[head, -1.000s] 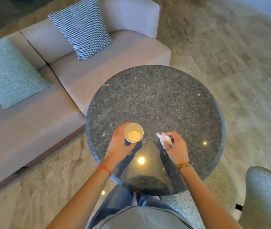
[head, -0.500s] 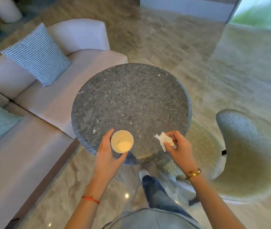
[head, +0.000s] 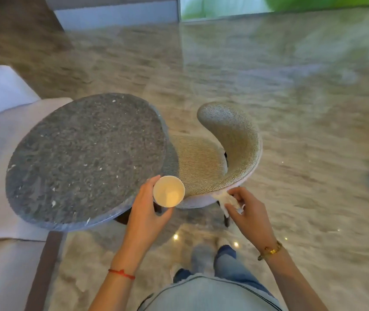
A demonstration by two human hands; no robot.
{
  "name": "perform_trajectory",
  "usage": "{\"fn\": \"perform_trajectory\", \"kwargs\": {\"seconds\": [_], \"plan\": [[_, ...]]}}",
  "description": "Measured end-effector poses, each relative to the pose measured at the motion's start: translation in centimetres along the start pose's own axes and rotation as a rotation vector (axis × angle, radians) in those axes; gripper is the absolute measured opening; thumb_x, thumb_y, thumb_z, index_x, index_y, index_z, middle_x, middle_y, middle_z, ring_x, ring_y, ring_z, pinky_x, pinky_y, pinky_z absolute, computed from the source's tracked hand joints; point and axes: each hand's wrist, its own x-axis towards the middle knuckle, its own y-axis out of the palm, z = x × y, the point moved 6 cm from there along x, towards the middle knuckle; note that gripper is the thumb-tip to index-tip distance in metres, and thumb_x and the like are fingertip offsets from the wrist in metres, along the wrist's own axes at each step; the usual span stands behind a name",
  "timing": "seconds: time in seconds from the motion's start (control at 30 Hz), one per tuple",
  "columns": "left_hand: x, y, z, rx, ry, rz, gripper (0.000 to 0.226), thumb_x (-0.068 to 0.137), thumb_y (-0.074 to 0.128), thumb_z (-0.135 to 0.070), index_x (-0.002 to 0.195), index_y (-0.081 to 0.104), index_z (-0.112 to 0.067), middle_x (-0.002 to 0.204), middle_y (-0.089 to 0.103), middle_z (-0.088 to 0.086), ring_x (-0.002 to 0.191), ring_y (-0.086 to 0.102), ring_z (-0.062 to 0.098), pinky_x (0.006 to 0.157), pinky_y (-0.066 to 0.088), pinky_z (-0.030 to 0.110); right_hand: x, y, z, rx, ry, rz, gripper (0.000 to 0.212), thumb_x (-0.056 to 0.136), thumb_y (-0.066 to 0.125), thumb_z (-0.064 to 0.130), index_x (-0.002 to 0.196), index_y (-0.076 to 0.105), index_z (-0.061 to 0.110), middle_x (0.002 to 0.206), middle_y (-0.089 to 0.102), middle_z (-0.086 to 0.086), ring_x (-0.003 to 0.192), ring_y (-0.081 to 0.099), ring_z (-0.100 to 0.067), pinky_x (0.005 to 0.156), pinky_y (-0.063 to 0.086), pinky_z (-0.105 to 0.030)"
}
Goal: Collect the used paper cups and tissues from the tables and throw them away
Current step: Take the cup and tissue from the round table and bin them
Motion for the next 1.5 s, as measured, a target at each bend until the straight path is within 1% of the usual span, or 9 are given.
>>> {"fn": "perform_trajectory", "kwargs": {"seconds": [0.17,0.27,0.37,0.5,0.63,0.97,1.1,1.33,1.5], "plan": [[2.2,9.1,-7.8,0.005,0.166,0.161,0.073,0.074,0.079,-0.037,0.137,0.042,-0.029,0.135,0.048,-0.013,0.123,0.046,0.004,0.097,0.044,0.028,-3.2,-9.2,-6.5,-0.002,0.12,-0.189,0.027,0.08,0.071,0.013,0.101,0.059,0.025,0.077,0.053,0.021,0.078,0.053,0.011,0.064,0.039,-0.004],[3.0,16.1,-13.5,-0.026,0.262,0.241,0.069,0.073,0.079,-0.036,0.132,0.043,-0.036,0.129,0.049,-0.017,0.115,0.047,0.0,0.089,0.043,0.023,-5.0,-15.6,-11.3,-0.034,0.218,-0.269,0.026,0.081,0.07,0.017,0.104,0.059,0.023,0.077,0.051,0.018,0.073,0.052,0.004,0.062,0.039,-0.008],[3.2,23.5,-19.9,-0.079,0.351,0.316,0.073,0.072,0.082,-0.026,0.123,0.038,-0.053,0.119,0.046,-0.034,0.107,0.045,-0.012,0.085,0.041,0.014,-6.7,-22.8,-15.9,-0.062,0.278,-0.355,0.026,0.081,0.07,0.017,0.103,0.059,0.023,0.076,0.05,0.018,0.074,0.051,0.003,0.064,0.04,-0.006],[3.1,33.1,-27.2,-0.127,0.4,0.412,0.067,0.069,0.084,-0.024,0.124,0.047,-0.036,0.12,0.052,-0.018,0.11,0.051,0.003,0.09,0.049,0.031,-8.9,-31.1,-21.9,-0.106,0.364,-0.429,0.026,0.082,0.069,0.023,0.104,0.057,0.028,0.077,0.049,0.019,0.075,0.051,0.006,0.065,0.039,-0.004],[3.3,40.7,-33.0,-0.112,0.444,0.478,0.071,0.069,0.085,-0.023,0.13,0.049,-0.023,0.124,0.053,-0.009,0.113,0.052,0.011,0.095,0.048,0.038,-10.4,-37.7,-26.6,-0.105,0.442,-0.521,0.027,0.081,0.069,0.023,0.105,0.057,0.03,0.075,0.049,0.018,0.073,0.051,0.006,0.064,0.037,-0.003],[7.1,59.2,-43.8,-0.049,0.588,0.7,0.078,0.069,0.084,-0.024,0.136,0.045,-0.021,0.133,0.053,-0.006,0.12,0.052,0.014,0.098,0.047,0.043,-10.8,-48.8,-38.3,-0.072,0.659,-0.705,0.028,0.083,0.067,0.024,0.109,0.057,0.028,0.082,0.057,0.012,0.08,0.053,0.002,0.065,0.041,-0.008],[10.5,67.0,-49.3,-0.081,0.636,0.743,0.076,0.07,0.083,-0.027,0.135,0.044,-0.025,0.132,0.053,-0.009,0.12,0.052,0.013,0.098,0.046,0.043,-7.5,-54.9,-43.5,-0.082,0.707,-0.746,0.028,0.083,0.067,0.023,0.108,0.057,0.028,0.082,0.055,0.014,0.079,0.053,0.001,0.065,0.039,-0.009],[16.4,81.1,-62.2,-0.07,0.791,0.8,0.077,0.071,0.083,-0.021,0.138,0.044,-0.017,0.137,0.051,-0.003,0.123,0.052,0.018,0.101,0.044,0.042,-0.2,-68.9,-51.7,-0.129,0.71,-0.867,0.026,0.083,0.067,0.025,0.105,0.056,0.031,0.085,0.052,0.021,0.08,0.052,0.005,0.064,0.039,-0.009],[18.9,90.8,-69.2,-0.058,0.872,0.846,0.075,0.07,0.084,-0.023,0.135,0.047,-0.018,0.133,0.053,-0.005,0.117,0.055,0.018,0.098,0.046,0.038,2.5,-76.2,-57.7,-0.093,0.777,-0.92,0.026,0.082,0.067,0.021,0.105,0.057,0.027,0.086,0.055,0.016,0.082,0.051,0.004,0.065,0.038,-0.006]]}}
